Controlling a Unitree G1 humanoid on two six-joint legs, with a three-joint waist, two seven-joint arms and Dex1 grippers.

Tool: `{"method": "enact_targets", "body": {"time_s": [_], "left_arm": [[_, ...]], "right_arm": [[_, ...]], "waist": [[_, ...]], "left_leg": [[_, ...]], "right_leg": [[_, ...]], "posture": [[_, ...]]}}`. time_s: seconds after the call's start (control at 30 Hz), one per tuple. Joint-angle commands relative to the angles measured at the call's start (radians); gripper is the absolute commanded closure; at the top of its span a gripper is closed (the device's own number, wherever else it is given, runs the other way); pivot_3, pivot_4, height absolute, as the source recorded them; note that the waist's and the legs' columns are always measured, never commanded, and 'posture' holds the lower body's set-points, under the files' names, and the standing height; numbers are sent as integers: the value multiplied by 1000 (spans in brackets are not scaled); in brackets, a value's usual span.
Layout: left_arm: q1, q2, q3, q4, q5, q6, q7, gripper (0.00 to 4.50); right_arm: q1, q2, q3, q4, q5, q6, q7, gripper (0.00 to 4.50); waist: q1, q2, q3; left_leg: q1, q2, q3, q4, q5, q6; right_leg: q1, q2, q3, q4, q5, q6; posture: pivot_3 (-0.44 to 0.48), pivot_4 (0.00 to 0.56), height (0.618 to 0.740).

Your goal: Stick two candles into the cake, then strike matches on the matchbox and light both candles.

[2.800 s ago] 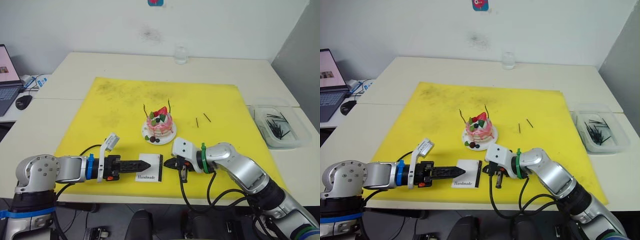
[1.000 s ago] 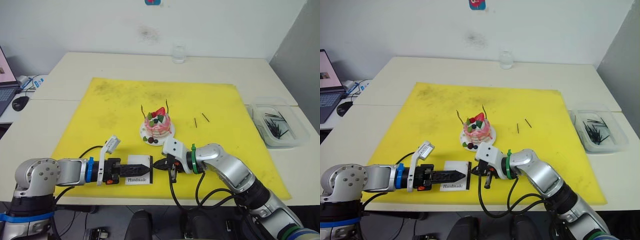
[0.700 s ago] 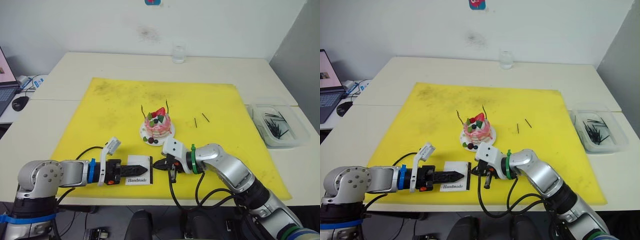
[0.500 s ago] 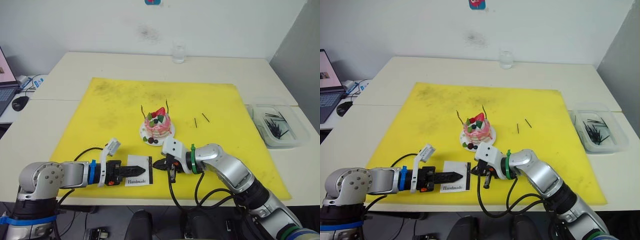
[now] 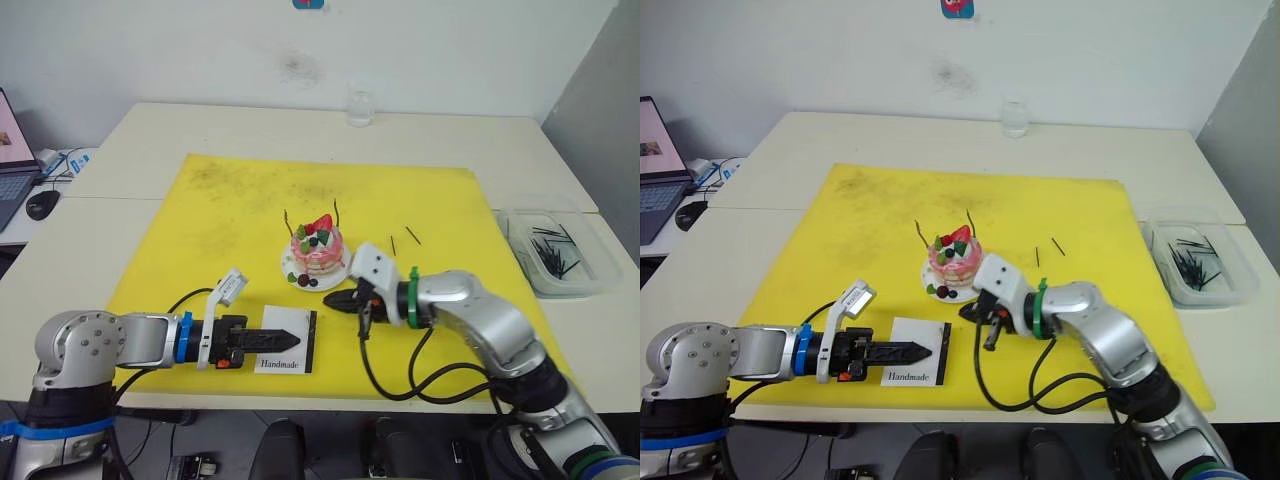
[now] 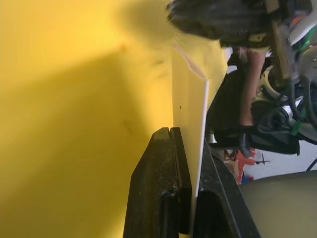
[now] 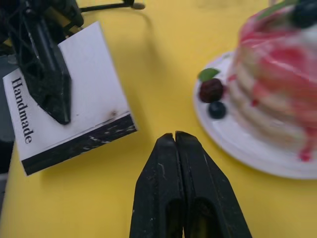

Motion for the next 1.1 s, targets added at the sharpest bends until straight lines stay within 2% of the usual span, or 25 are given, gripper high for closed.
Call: {"method": "enact_targets", "body": {"time_s": [0.03, 0.27, 0.57, 0.67, 0.83, 1.1], "left_arm": [[-27, -39, -19, 32, 14, 5, 30, 4461], [-34, -102, -41, 91, 65, 0, 73, 4461], [-34, -116, -62, 98, 121, -6, 73, 4461], [-32, -114, -63, 98, 126, -5, 60, 3761], [-23, -106, -73, 91, 148, -18, 48, 2341], [-26, -103, -72, 102, 160, -20, 37, 2341]], "right_arm": [[11, -47, -60, -67, 39, 15, 4, 4500], [98, -140, -44, -135, 75, 31, 12, 4500], [125, -93, 74, -102, 56, 13, -25, 4500], [120, -77, 111, -67, 43, -6, -27, 4500], [112, -62, 152, -37, 27, -26, -21, 4500], [103, -46, 185, -6, 7, -56, -8, 4500]], "waist": [[0, 0, 0], [0, 0, 0], [-1, 0, 0], [-1, 0, 0], [-1, 0, 0], [-1, 0, 0]], "left_leg": [[0, 0, 0, 0, 0, 0], [0, 0, 0, 0, 0, 0], [1, -1, -1, 1, 0, 0], [1, -1, -1, 1, 0, 0], [1, -1, -1, 1, 0, 0], [1, 0, -2, 1, 0, 0]], "right_leg": [[0, 0, 0, 0, 0, 0], [0, 1, 0, 0, 0, 0], [1, 1, 0, 0, 1, 1], [1, 1, 0, 0, 1, 2], [1, 1, 0, 0, 1, 2], [1, 1, 0, 1, 1, 1]], "posture": [[0, 150, 740], [0, 150, 740], [0, 150, 740], [0, 150, 740], [0, 150, 740], [0, 150, 740]]}}
